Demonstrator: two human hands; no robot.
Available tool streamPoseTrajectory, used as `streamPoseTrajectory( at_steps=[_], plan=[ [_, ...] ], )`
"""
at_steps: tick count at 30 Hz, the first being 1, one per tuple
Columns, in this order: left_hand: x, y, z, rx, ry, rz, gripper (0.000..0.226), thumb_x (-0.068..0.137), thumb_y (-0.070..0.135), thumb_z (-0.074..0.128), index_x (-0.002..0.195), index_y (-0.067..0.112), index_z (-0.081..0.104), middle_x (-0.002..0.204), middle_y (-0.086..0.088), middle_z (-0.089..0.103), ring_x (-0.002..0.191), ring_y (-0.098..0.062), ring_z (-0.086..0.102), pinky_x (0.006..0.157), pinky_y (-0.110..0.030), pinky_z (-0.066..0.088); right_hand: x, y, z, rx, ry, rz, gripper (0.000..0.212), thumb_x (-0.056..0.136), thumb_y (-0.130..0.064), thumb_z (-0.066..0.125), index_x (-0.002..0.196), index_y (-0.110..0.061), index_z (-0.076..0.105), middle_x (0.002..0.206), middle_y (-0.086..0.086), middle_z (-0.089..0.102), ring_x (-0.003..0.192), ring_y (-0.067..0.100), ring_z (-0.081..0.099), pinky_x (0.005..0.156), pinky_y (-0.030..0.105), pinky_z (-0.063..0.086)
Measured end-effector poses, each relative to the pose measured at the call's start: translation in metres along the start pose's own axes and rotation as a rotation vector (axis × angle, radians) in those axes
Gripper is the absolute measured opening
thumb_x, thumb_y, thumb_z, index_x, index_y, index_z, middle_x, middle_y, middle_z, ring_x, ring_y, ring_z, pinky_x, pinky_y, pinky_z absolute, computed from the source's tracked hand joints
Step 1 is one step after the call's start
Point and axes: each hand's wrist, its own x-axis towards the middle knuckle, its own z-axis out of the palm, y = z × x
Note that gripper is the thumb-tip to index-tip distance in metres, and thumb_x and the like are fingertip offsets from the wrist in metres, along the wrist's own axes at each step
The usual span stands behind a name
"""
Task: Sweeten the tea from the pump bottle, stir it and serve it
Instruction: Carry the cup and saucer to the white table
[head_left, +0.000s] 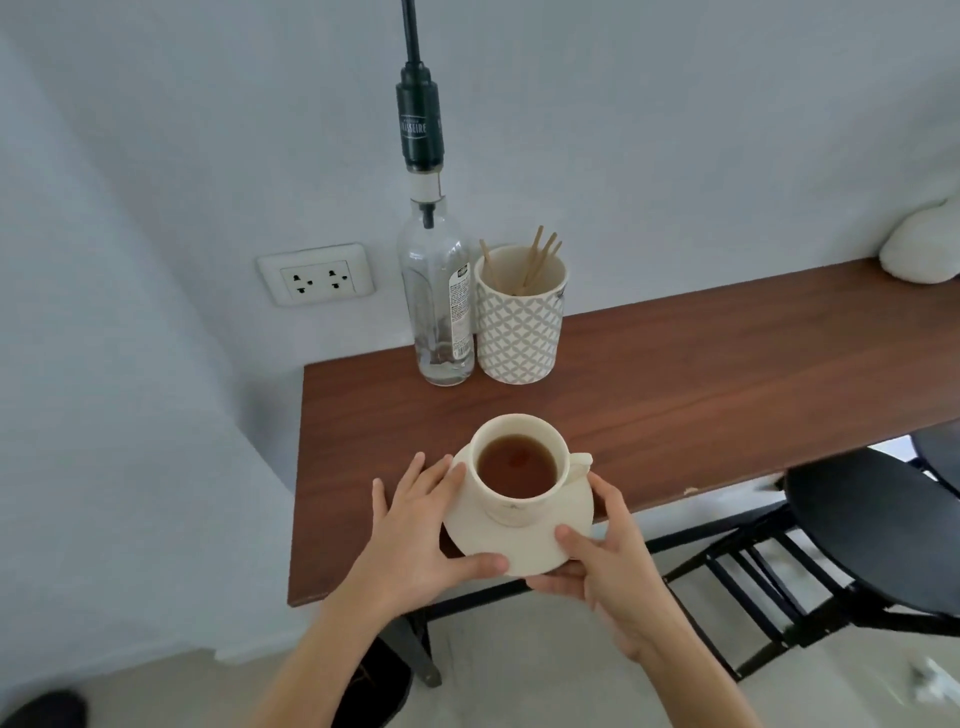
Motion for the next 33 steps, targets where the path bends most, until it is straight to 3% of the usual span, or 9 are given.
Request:
streamPoseTrajectory(
  at_steps=[7, 10, 13, 15, 18, 21, 23, 29, 33],
  plan=[
    [-0.040, 0.035, 0.033, -0.065, 0.201, -0.125, 0.100, 0.074, 0.082, 0.052, 0.157, 0.037, 0.018, 0.166, 0.015, 0.013, 0.150, -0.008, -0.018, 0.117, -0.056, -0.017, -0.001, -0.003, -0.037, -0.040, -0.153, 0.011, 0.054, 0.097, 0.002, 0.056, 0.134, -0.036, 0.045, 0.109, 0.016, 0.069, 0.078, 0.037, 0.077, 0.062, 0.045, 0.062],
    [-0.061, 0.053, 0.046, -0.159, 0.314, -0.180, 0.095, 0.078, 0.078, 0.053, 0.157, 0.037, 0.019, 0.166, 0.015, 0.013, 0.154, -0.010, -0.010, 0.123, -0.056, -0.006, -0.001, -0.010, -0.051, -0.100, -0.246, -0.006, 0.053, 0.096, 0.003, 0.058, 0.129, -0.038, 0.048, 0.109, 0.005, 0.065, 0.079, 0.036, 0.078, 0.064, 0.048, 0.062],
    [-0.088, 0.067, 0.054, -0.295, 0.412, -0.232, 0.096, 0.079, 0.071, 0.060, 0.157, 0.032, 0.020, 0.163, 0.017, 0.021, 0.152, -0.009, 0.011, 0.125, -0.042, 0.017, -0.007, -0.014, -0.055, -0.144, -0.342, -0.027, 0.052, 0.096, 0.003, 0.057, 0.121, -0.042, 0.053, 0.116, 0.000, 0.061, 0.081, 0.035, 0.078, 0.065, 0.050, 0.063],
    [-0.110, 0.074, 0.058, -0.431, 0.445, -0.296, 0.092, 0.082, 0.059, 0.067, 0.157, 0.033, 0.020, 0.156, 0.015, 0.036, 0.144, -0.010, 0.035, 0.116, -0.037, 0.036, -0.017, -0.015, -0.054, -0.172, -0.412, -0.027, 0.052, 0.097, 0.004, 0.056, 0.118, -0.043, 0.055, 0.115, 0.005, 0.067, 0.081, 0.037, 0.077, 0.063, 0.049, 0.063],
    [-0.149, 0.081, 0.065, -0.683, 0.539, -0.349, 0.083, 0.086, 0.032, 0.076, 0.155, 0.033, 0.029, 0.133, 0.002, 0.060, 0.109, -0.024, 0.066, 0.094, -0.038, 0.056, -0.037, -0.013, -0.046, -0.217, -0.514, 0.007, 0.051, 0.097, 0.003, 0.056, 0.127, -0.038, 0.052, 0.095, 0.021, 0.078, 0.077, 0.044, 0.076, 0.062, 0.048, 0.063],
    [-0.200, 0.085, 0.072, -0.840, 0.654, -0.409, 0.076, 0.089, 0.016, 0.075, 0.152, 0.033, 0.035, 0.133, 0.001, 0.059, 0.081, -0.014, 0.071, 0.069, -0.025, 0.056, -0.063, -0.005, -0.031, -0.282, -0.624, 0.025, 0.056, 0.097, 0.000, 0.057, 0.131, -0.043, 0.046, 0.090, 0.024, 0.078, 0.075, 0.045, 0.075, 0.063, 0.047, 0.063],
    [-0.238, 0.089, 0.079, -0.886, 0.720, -0.457, 0.078, 0.089, 0.012, 0.074, 0.154, 0.028, 0.033, 0.133, 0.005, 0.059, 0.076, -0.008, 0.070, 0.065, -0.021, 0.054, -0.086, 0.004, -0.017, -0.313, -0.717, 0.041, 0.055, 0.097, -0.001, 0.059, 0.129, -0.044, 0.048, 0.088, 0.021, 0.079, 0.074, 0.043, 0.076, 0.060, 0.044, 0.063],
    [-0.382, 0.108, 0.104, -0.939, 0.980, -0.567, 0.079, 0.088, 0.006, 0.075, 0.154, 0.021, 0.035, 0.131, -0.001, 0.059, 0.076, -0.013, 0.068, 0.068, -0.024, 0.054, -0.181, 0.052, 0.032, -0.366, -0.959, 0.097, 0.058, 0.093, 0.001, 0.062, 0.133, -0.039, 0.050, 0.107, 0.023, 0.075, 0.082, 0.043, 0.076, 0.058, 0.046, 0.063],
    [-0.495, 0.125, 0.131, -0.918, 1.133, -0.666, 0.079, 0.089, 0.005, 0.074, 0.154, 0.021, 0.034, 0.133, -0.007, 0.059, 0.100, -0.036, 0.070, 0.088, -0.051, 0.059, -0.266, 0.102, 0.062, -0.438, -1.102, 0.133, 0.060, 0.093, 0.004, 0.060, 0.135, -0.037, 0.049, 0.093, 0.024, 0.078, 0.074, 0.041, 0.077, 0.054, 0.042, 0.062]
  ],
)
